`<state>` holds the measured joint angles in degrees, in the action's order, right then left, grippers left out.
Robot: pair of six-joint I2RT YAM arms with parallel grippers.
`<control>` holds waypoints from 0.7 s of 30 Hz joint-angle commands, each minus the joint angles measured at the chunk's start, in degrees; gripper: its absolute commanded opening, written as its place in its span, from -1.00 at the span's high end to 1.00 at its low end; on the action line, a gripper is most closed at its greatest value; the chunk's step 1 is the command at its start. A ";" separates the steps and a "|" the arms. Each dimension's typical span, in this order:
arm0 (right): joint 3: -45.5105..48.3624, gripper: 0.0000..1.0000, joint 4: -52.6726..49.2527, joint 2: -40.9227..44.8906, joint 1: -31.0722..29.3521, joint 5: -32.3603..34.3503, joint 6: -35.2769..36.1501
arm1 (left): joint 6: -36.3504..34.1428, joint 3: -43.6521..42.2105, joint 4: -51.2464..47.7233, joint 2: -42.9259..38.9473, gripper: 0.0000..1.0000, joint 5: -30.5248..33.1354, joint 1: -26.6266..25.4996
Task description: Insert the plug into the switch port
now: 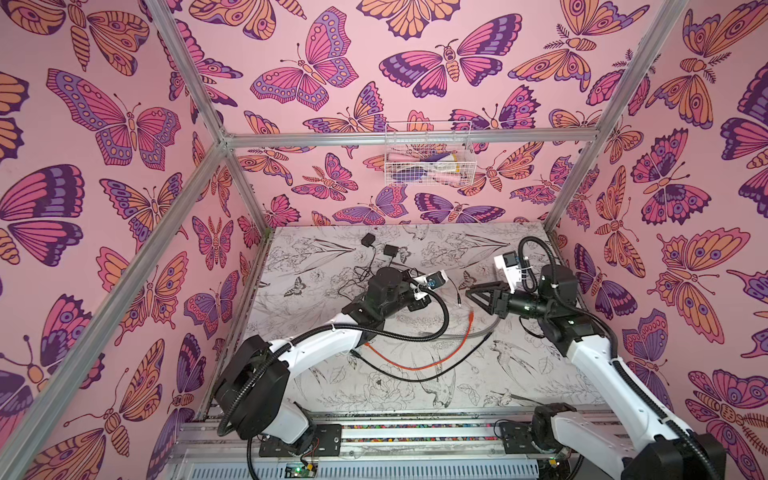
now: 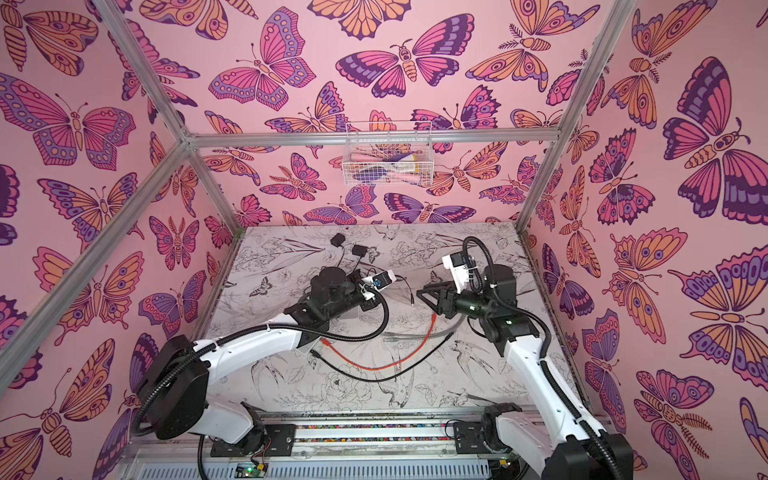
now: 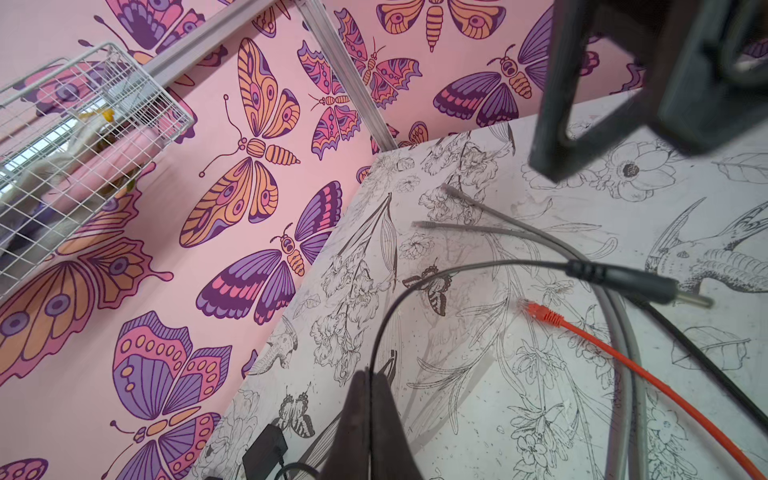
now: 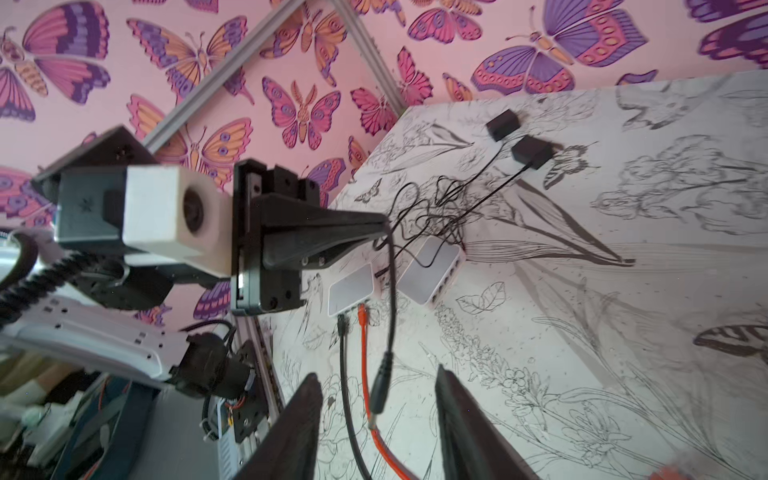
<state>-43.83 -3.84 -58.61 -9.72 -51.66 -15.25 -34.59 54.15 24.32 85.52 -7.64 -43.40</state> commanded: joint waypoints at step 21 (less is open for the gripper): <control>-8.10 0.29 -10.84 -5.58 -5.32 0.75 8.61 | 0.14 -2.65 2.31 -4.03 1.00 -2.29 0.42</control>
<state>-49.67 -13.52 -63.99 -13.93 -50.78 -8.75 -34.63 52.60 24.49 83.24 -9.06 -43.13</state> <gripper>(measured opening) 0.363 0.046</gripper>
